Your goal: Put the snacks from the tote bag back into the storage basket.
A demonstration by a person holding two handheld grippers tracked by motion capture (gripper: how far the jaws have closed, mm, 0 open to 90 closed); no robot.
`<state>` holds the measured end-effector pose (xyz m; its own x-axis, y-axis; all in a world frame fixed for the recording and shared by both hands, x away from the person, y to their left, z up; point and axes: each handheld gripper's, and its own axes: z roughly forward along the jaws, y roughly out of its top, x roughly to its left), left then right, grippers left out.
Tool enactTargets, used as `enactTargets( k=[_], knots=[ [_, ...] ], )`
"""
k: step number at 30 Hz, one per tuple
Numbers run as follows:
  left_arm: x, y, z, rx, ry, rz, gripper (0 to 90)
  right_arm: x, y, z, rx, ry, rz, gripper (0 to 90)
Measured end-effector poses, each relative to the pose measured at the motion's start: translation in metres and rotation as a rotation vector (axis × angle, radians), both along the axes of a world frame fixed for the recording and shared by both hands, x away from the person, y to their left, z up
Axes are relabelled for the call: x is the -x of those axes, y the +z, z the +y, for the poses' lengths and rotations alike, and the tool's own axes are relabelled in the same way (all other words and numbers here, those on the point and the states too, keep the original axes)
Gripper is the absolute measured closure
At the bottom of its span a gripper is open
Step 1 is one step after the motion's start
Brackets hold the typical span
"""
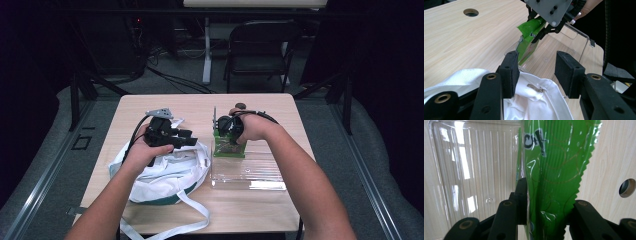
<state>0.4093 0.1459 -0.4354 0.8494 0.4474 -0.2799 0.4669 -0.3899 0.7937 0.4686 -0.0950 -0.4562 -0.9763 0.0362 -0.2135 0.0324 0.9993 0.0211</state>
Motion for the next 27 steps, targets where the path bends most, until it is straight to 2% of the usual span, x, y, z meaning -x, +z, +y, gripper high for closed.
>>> enactTargets(
  k=[6,14,24,27],
  knots=[
    [-0.0002,-0.0002,-0.0003,0.001,0.001,-0.001,53.6,-0.0010,0.0003,-0.0007,-0.035,-0.022,-0.020,56.3],
    [-0.0002,-0.0002,-0.0007,-0.004,0.000,0.000,53.7,-0.0021,0.0009,-0.0010,-0.046,-0.033,-0.064,45.0],
    [-0.0003,-0.0003,-0.0008,-0.005,0.001,0.000,53.9,-0.0028,0.0068,-0.0016,-0.072,-0.053,-0.088,40.9],
    [-0.0002,-0.0001,-0.0005,-0.001,0.004,-0.003,53.9,-0.0023,0.0086,-0.0021,-0.082,-0.064,-0.083,39.6]
  ],
)
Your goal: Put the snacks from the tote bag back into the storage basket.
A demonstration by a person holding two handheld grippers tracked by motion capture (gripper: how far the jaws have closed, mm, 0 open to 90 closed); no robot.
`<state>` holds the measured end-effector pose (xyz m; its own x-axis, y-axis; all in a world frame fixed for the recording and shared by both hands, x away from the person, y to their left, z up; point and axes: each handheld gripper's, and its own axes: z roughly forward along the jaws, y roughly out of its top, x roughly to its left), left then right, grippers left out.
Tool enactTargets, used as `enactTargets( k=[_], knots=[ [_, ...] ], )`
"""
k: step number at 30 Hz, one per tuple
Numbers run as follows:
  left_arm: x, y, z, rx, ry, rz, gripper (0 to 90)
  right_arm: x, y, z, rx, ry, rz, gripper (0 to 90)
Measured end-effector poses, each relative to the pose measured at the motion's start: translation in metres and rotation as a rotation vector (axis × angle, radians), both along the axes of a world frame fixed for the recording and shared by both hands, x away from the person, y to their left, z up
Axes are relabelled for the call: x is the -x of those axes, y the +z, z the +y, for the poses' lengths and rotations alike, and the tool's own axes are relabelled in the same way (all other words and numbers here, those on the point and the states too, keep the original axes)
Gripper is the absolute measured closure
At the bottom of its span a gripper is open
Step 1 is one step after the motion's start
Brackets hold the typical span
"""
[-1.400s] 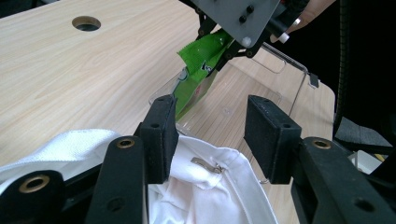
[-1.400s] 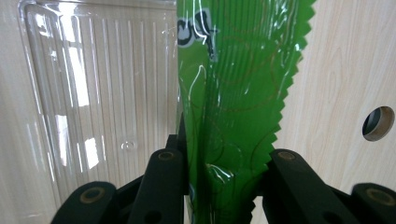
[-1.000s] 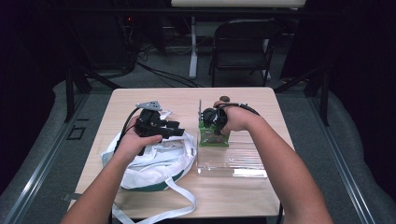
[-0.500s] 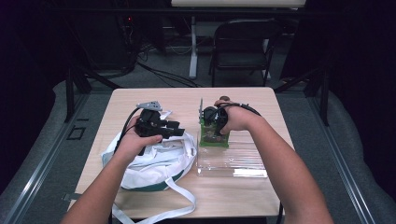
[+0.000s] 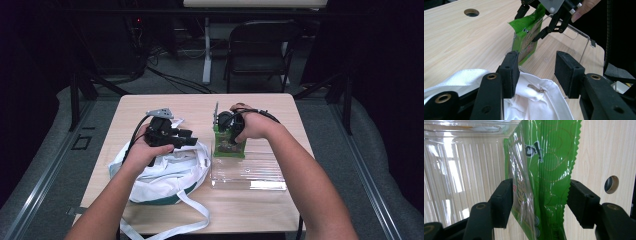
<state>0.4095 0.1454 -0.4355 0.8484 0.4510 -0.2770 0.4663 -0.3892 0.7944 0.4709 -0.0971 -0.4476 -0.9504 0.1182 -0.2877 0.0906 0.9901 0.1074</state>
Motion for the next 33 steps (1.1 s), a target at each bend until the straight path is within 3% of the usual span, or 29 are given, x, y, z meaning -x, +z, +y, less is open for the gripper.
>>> enactTargets(
  k=[7,15,33],
  knots=[
    [0.000,0.000,0.000,0.004,0.003,0.000,53.9,0.002,0.008,0.000,-0.007,-0.002,-0.012,37.5],
    [-0.001,0.000,0.001,0.004,0.007,0.001,53.9,0.004,0.018,-0.001,-0.050,-0.019,-0.046,36.0],
    [0.000,0.004,0.003,-0.001,0.014,-0.006,53.6,0.016,0.045,-0.006,-0.079,-0.021,-0.067,35.6]
  ],
)
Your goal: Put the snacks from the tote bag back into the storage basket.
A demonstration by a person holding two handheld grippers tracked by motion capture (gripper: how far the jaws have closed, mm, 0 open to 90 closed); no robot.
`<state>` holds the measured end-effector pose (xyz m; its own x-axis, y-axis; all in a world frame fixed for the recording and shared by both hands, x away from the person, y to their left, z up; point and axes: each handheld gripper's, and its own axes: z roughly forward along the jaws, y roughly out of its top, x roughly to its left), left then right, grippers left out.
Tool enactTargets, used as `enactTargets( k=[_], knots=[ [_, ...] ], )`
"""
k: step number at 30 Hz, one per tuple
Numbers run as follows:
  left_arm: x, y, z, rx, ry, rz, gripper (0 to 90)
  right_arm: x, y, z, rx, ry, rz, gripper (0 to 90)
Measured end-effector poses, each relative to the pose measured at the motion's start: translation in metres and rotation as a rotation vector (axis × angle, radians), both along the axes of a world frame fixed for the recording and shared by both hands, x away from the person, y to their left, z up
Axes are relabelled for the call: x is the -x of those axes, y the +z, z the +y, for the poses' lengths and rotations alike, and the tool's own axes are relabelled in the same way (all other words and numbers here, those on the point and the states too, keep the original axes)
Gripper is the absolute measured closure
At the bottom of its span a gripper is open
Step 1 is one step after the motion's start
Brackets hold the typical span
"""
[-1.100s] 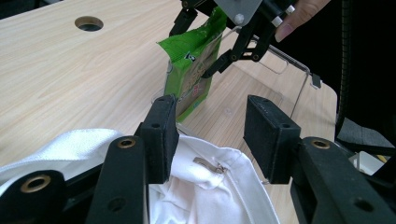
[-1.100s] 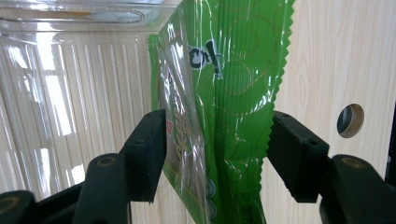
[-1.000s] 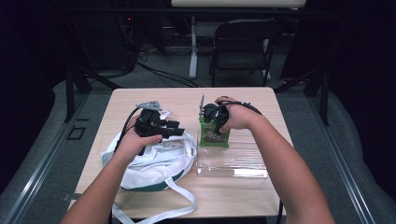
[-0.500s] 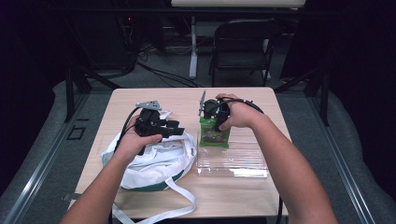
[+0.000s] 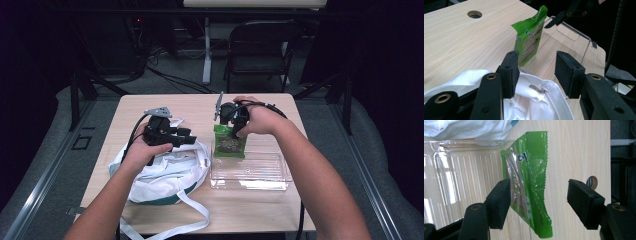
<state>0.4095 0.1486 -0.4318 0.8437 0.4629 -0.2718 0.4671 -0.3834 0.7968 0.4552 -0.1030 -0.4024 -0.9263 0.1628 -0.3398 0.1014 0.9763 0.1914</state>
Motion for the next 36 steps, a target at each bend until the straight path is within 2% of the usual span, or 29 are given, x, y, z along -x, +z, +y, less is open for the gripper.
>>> enactTargets(
  k=[7,16,18,27,30,31,36],
  knots=[
    [0.000,0.001,0.002,0.001,0.007,-0.003,53.2,0.007,0.009,-0.008,-0.004,-0.008,-0.018,35.6],
    [0.001,0.001,0.004,-0.002,0.014,-0.004,53.2,0.018,0.020,-0.018,-0.042,-0.014,-0.032,35.6],
    [0.001,0.001,0.005,-0.004,0.016,-0.004,53.2,0.019,0.021,-0.021,-0.034,-0.013,-0.035,35.6],
    [0.002,0.001,0.011,-0.003,0.029,-0.002,53.2,0.025,0.025,-0.038,-0.035,-0.056,-0.034,35.6],
    [0.002,0.000,0.013,-0.013,0.032,0.001,53.2,0.028,0.025,-0.045,-0.065,-0.077,-0.036,37.7],
    [0.002,0.000,0.013,-0.013,0.033,0.001,53.2,0.030,0.025,-0.047,-0.056,-0.083,-0.040,38.0],
    [0.004,0.002,0.014,-0.014,0.039,-0.006,53.2,0.036,0.020,-0.058,-0.077,-0.122,-0.025,39.0]
  ],
)
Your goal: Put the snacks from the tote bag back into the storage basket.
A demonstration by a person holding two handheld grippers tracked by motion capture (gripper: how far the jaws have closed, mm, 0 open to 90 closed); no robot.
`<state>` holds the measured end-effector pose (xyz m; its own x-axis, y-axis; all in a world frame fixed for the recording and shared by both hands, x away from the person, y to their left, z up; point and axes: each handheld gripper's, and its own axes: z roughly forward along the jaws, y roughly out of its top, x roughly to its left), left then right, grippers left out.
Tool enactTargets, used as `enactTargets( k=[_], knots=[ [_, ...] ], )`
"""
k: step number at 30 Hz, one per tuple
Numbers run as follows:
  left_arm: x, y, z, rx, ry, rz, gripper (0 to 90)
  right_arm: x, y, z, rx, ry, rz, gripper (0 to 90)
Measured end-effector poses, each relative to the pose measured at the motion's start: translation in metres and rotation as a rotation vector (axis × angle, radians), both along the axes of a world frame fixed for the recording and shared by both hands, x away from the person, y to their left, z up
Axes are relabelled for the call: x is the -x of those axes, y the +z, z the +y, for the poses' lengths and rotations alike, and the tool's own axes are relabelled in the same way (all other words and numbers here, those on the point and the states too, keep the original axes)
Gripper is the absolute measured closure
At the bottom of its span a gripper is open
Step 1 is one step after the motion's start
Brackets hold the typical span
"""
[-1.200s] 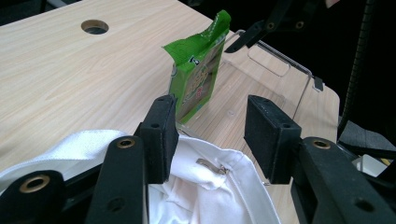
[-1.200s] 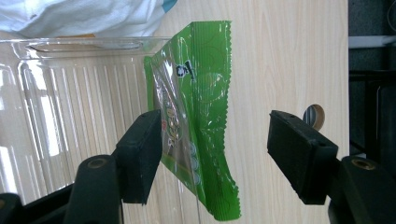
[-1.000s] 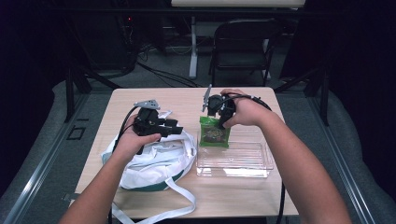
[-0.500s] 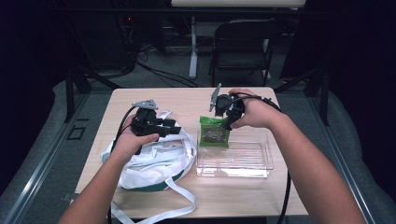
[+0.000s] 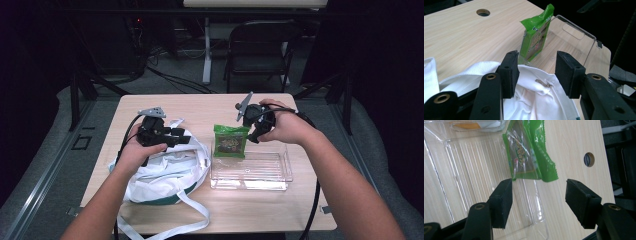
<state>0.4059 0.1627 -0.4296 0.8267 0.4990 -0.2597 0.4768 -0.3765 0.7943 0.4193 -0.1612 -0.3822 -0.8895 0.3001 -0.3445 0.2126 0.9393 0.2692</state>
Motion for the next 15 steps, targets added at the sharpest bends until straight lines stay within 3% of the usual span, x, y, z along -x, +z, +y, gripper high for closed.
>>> enactTargets(
  k=[4,12,15],
  knots=[
    [0.002,0.001,0.000,-0.008,0.002,-0.006,52.9,0.007,-0.001,-0.009,-0.034,-0.047,0.001,40.8],
    [0.003,-0.002,0.005,-0.008,0.035,0.002,53.0,0.025,-0.008,-0.027,-0.171,-0.159,-0.013,44.2],
    [0.004,-0.003,0.008,-0.016,0.044,0.005,53.1,0.032,-0.011,-0.032,-0.251,-0.209,-0.029,46.8]
  ],
)
